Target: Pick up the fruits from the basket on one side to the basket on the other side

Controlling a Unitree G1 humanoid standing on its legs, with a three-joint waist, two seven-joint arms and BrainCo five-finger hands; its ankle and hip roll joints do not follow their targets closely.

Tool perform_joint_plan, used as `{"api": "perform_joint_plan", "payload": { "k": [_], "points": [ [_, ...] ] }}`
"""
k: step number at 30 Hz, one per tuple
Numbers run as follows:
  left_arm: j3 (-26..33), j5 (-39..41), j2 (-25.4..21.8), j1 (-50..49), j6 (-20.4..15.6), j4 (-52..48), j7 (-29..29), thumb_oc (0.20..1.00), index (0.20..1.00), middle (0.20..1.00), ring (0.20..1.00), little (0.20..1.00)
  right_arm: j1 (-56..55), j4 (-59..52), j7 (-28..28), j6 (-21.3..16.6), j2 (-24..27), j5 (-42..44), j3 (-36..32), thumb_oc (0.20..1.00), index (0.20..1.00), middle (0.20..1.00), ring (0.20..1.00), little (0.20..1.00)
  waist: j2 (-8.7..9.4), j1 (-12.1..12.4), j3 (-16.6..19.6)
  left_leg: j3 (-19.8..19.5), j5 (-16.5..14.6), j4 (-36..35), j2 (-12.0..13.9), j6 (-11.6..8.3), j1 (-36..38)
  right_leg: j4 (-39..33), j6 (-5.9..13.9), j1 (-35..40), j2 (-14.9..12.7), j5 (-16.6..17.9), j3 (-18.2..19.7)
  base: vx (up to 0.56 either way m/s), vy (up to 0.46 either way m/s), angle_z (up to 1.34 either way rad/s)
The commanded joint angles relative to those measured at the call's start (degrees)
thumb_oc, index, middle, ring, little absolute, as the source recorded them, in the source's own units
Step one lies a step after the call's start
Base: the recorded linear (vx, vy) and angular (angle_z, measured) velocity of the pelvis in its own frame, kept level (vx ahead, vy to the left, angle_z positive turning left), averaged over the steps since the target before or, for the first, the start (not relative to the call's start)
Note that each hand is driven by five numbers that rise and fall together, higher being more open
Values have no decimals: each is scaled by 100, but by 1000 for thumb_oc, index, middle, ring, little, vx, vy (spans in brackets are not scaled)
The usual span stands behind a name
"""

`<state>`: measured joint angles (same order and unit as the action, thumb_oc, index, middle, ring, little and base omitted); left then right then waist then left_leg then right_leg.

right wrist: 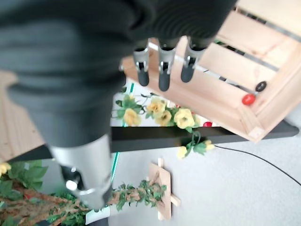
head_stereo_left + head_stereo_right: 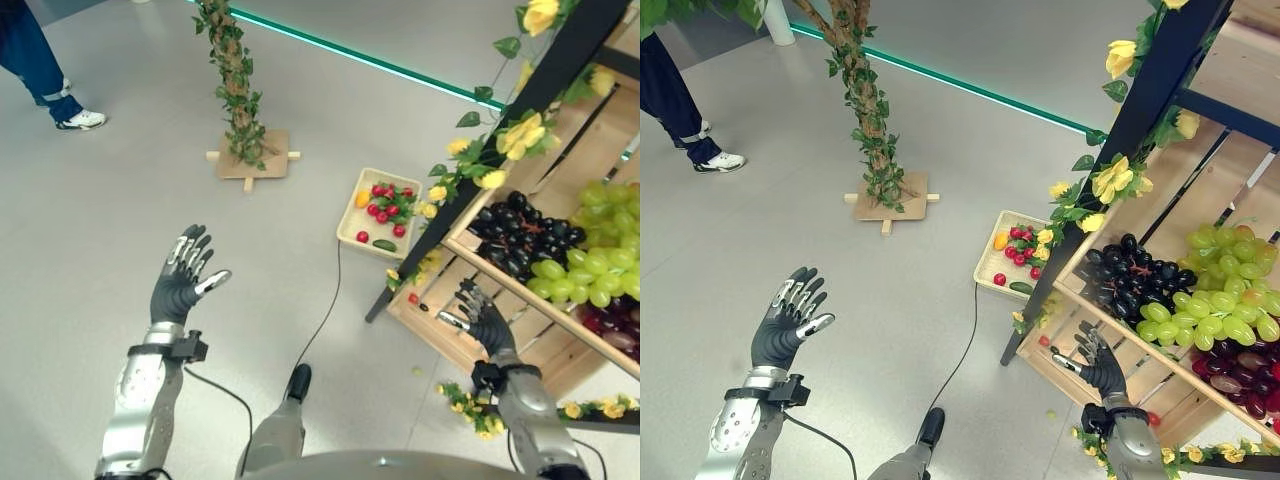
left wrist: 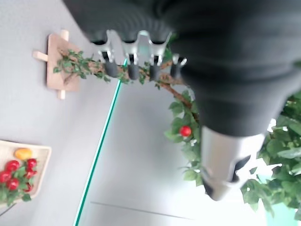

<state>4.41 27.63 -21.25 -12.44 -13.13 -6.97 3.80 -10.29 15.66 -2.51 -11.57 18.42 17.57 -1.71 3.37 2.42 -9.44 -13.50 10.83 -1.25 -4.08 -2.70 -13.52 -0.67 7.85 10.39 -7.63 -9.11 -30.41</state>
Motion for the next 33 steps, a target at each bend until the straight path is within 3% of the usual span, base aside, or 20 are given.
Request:
{"api": "perform_joint_plan", "payload": {
  "k": [1,9,21,28,33],
  "points": [
    [241,-359,-112,257,-376,122,-87,1000,1000,1000,1000,1000,213,-355,96,-317,99,83,-123,1000,1000,1000,1000,1000,-37,-117,134,82,-946,404,485,-472,523,293,-85,-582,-376,503,88,11,2,-14],
    [212,-485,-129,256,-418,109,-158,1000,1000,1000,1000,1000,346,-236,155,-301,82,45,-55,1000,1000,1000,1000,1000,-29,-311,213,490,-990,331,562,-365,667,149,14,-719,-417,712,524,8,35,-26],
    [222,-434,-113,178,-455,218,-144,1000,1000,1000,1000,1000,254,-294,98,-275,56,107,-143,1000,1000,1000,1000,1000,-7,-684,248,1409,-1306,479,745,-189,1085,196,101,-1038,-376,875,1591,7,27,-52],
    [194,-434,-77,196,-455,313,-189,1000,1000,1000,1000,1000,248,-348,57,-260,80,98,-108,1000,1000,1000,1000,1000,-3,-770,263,1669,-1347,430,821,-172,1277,176,121,-1072,-304,895,1866,9,-4,-37],
    [132,-485,-92,210,-430,313,-192,1000,1000,1000,1000,1000,186,-368,30,-253,77,112,-126,1000,1000,1000,1000,1000,0,-813,295,1671,-1342,396,837,-181,1335,153,112,-1008,-276,876,1855,12,-13,-7]
  ]
}}
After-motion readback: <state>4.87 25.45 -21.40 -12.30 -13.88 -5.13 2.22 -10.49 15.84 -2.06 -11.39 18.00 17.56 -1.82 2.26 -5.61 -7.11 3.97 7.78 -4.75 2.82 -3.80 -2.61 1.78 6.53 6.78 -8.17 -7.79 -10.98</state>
